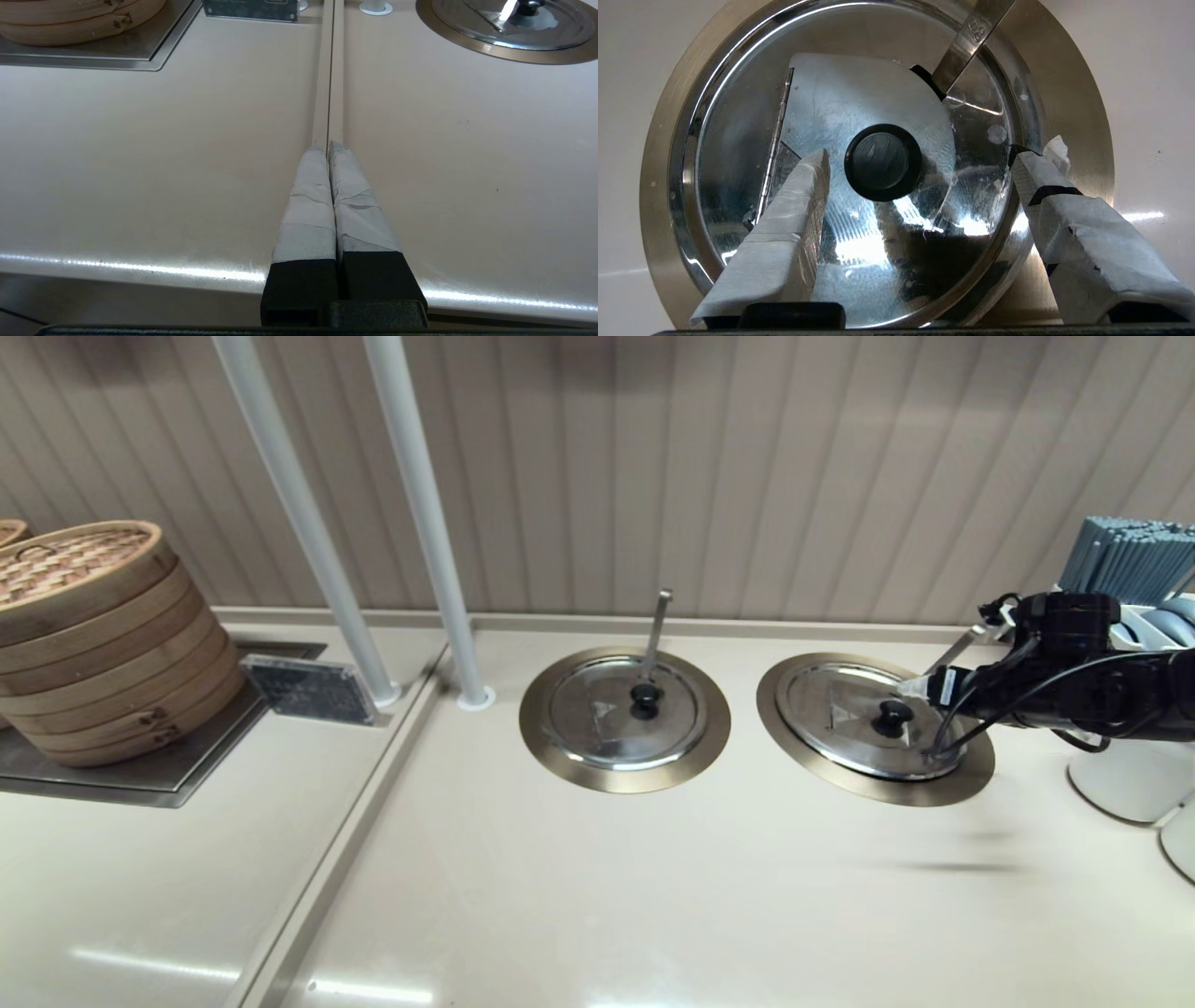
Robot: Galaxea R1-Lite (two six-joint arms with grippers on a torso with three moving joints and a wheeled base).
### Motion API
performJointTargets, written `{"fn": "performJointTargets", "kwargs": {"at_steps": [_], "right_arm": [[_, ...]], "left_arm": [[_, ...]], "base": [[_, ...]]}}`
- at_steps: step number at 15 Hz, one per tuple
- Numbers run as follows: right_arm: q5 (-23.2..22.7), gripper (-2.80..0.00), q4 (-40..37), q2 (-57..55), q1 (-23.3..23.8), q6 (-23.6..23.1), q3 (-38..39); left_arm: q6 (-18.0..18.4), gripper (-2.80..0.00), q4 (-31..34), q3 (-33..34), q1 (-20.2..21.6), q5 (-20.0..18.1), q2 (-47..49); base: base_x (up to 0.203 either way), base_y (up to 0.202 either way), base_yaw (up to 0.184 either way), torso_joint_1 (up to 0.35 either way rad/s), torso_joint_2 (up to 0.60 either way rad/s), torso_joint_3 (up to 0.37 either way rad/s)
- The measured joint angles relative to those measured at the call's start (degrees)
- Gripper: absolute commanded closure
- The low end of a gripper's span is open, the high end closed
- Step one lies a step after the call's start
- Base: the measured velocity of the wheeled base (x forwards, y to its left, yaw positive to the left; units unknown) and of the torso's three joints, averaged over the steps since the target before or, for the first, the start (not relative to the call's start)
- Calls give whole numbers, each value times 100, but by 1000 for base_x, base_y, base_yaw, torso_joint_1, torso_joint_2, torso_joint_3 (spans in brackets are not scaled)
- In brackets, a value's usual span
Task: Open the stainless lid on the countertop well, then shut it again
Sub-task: Open the lid
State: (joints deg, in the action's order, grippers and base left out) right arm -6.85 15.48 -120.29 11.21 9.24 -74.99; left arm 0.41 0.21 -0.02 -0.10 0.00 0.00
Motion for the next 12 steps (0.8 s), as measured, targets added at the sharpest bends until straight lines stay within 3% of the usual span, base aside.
{"fn": "performJointTargets", "kwargs": {"at_steps": [12], "right_arm": [[141,-280,-30,-1430,196,269,-1872]], "left_arm": [[0,0,0,0,0,0,0]], "base": [[0,0,0,0,0,0]]}}
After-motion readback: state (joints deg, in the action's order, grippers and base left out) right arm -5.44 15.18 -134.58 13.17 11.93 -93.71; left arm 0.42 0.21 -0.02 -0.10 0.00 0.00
